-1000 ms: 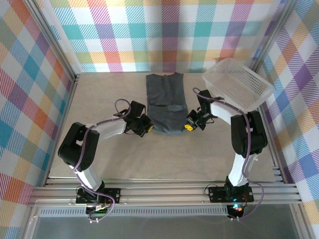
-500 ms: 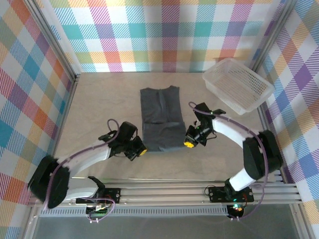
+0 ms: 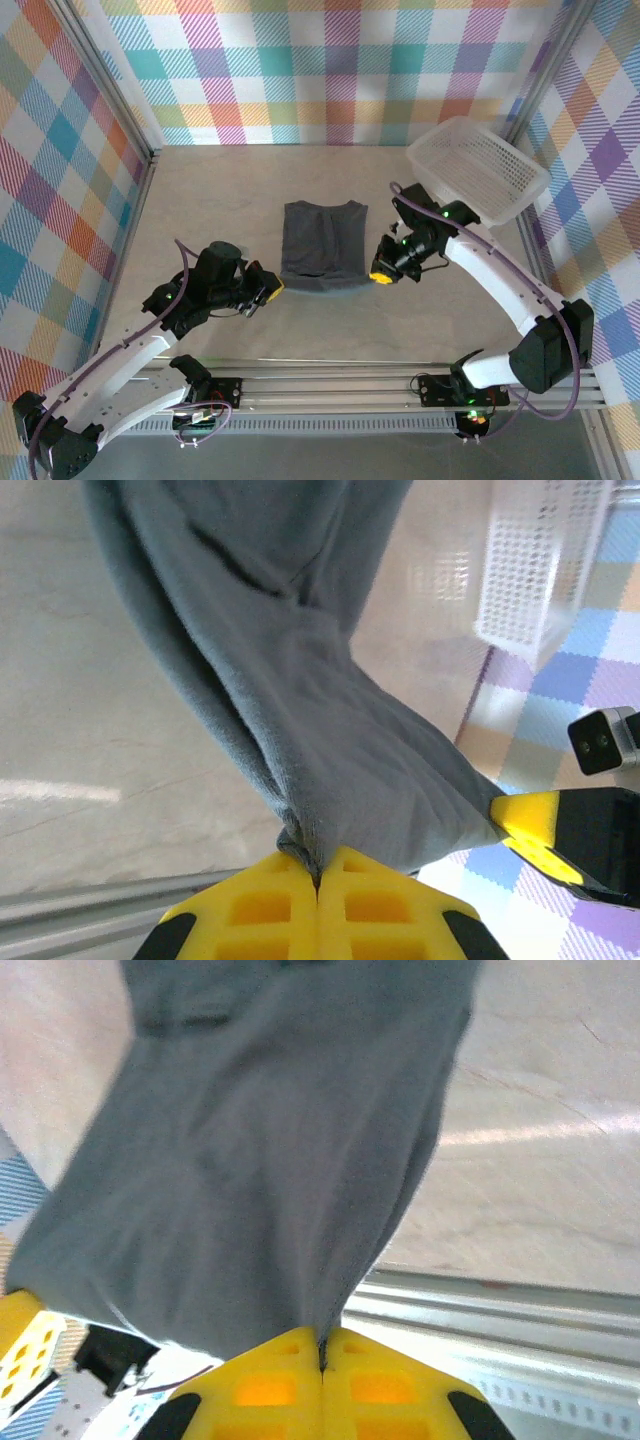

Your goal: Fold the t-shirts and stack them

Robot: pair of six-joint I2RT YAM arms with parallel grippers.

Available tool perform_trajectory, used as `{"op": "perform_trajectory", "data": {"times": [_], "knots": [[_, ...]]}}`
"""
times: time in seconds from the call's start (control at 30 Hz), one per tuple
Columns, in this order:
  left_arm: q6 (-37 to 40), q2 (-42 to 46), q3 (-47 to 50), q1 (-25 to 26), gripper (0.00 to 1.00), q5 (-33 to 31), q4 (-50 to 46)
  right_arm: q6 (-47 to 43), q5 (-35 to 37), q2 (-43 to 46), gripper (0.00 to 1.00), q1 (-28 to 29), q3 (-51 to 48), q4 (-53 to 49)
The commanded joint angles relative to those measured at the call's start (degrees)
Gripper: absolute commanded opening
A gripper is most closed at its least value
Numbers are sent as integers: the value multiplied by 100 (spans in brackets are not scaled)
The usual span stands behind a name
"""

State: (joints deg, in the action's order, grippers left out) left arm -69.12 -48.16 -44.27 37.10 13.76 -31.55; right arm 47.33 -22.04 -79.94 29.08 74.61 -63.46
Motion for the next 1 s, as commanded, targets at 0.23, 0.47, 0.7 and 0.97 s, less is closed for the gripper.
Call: {"op": "perform_trajectory", "data": {"times": [0.23,0.47,0.7,0.97], "knots": [[286,-2371,-1914,-1021,0,-493,445,-154,-115,-2242,0,-778,2563,-401],[865,-5587,-4246,-1897,34,56,971,22,-453,-5088,34,-1391,5368,-548],[1350,-6165,-5291,-1808,45,-159,240,-644,618,-6263,55,-1425,8519,-1953],[-541,-3573,-1566,-580,47,-602,1280,-1223,444,-2540,54,-1049,2741,827]]}}
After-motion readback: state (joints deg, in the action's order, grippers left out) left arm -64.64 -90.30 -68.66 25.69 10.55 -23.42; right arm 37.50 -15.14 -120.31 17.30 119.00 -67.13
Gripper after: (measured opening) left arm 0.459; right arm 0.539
